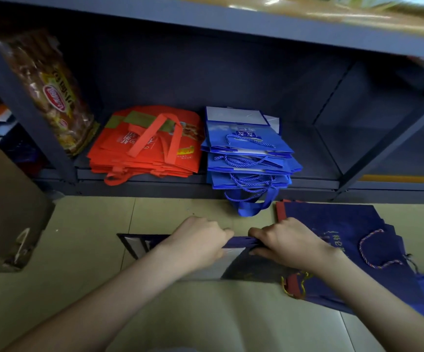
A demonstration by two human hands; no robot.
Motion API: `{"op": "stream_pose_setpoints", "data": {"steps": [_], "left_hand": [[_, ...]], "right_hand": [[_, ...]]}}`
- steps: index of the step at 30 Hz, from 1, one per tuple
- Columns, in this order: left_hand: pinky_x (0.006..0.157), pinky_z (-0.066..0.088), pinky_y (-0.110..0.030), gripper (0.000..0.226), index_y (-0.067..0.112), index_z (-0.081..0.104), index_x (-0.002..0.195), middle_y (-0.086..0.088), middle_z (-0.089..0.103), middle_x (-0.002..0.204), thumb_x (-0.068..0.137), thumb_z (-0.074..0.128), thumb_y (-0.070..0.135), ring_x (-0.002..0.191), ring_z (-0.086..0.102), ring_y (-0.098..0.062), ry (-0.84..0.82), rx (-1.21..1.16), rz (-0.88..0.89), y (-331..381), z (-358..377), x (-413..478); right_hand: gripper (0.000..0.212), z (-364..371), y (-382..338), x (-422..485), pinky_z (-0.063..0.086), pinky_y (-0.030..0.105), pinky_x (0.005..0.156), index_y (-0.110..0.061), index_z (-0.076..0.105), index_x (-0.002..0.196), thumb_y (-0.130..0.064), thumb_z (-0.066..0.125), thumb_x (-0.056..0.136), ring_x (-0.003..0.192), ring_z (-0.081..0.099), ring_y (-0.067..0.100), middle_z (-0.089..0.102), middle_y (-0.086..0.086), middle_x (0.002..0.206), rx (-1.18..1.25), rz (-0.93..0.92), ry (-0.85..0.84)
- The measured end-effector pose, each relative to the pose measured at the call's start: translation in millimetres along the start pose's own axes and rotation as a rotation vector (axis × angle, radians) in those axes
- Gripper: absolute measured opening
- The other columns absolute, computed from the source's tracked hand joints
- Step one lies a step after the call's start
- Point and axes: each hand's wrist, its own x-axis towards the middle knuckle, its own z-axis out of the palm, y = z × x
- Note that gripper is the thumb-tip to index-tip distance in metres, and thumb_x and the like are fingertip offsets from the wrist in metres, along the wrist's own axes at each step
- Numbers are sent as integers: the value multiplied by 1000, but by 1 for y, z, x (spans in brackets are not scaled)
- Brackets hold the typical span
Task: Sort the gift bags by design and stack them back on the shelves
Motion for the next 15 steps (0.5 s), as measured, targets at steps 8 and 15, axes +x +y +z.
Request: {"op": "stream_pose_setpoints", "data": {"steps": [8,15], "left_hand": [[47,20,-30,18,25,39,93,-5,60,75,91,55,18,76,63,-28,231,86,101,14,-66,-17],[45,50,-32,38,8,68,88,-5,68,68,71,34,1,56,66,-26,717,-6,229,44,-96,0]], "right_hand": [[36,-56,6,-49,44,21,40,-17,72,96,-36,45,80,63,68,18,72,-2,79,126,34,314],[41,-106,22,-107,55,27,66,-13,71,113,-19,41,86,88,72,26,72,3,107,-84,184,497]]}}
